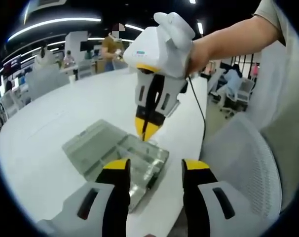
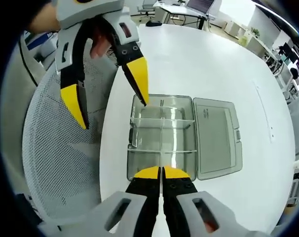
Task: Insert the divider into the dual guide fixture by aligning both edges with the guide slots and pushing it downward to the bottom, including one-sided entry, uneven engagement, binding, and posture correction.
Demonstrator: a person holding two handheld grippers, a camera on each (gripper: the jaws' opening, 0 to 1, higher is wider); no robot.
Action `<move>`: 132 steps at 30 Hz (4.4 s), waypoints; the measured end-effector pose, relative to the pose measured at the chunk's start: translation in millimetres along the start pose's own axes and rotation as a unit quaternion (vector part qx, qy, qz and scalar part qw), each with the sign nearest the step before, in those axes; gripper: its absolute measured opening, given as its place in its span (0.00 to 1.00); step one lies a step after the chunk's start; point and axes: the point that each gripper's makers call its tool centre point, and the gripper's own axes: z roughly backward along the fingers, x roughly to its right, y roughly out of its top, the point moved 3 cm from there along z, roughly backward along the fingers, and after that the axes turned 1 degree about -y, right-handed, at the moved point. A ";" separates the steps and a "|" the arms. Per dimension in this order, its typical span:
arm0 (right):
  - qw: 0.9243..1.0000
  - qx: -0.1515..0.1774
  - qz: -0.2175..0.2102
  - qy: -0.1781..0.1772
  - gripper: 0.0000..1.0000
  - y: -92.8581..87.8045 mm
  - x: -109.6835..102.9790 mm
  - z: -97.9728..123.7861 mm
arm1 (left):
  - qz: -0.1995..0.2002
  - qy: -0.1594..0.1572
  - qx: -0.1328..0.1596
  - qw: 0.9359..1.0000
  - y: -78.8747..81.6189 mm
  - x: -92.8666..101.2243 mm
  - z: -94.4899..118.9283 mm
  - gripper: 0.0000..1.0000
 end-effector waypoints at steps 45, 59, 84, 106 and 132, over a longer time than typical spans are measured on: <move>1.000 0.017 0.007 0.018 0.00 9.7 -25.4 23.8 | -0.047 -0.007 -0.015 0.999 5.9 -6.0 -35.1 0.14; 0.999 0.035 0.008 0.036 0.00 10.1 -36.0 30.3 | -0.061 -0.035 -0.021 0.997 3.6 2.8 -43.2 0.01; 0.992 0.099 0.006 0.077 0.00 6.4 -36.9 41.4 | -0.087 -0.088 0.010 0.992 7.5 12.5 -41.7 0.00; 0.995 0.073 -0.007 0.069 0.00 12.0 -34.8 35.5 | -0.064 -0.064 -0.005 0.996 2.9 5.9 -45.7 0.01; 0.999 0.021 -0.021 0.018 0.00 4.4 -5.4 14.4 | -0.040 -0.008 -0.012 0.999 -5.8 -7.6 -16.1 0.26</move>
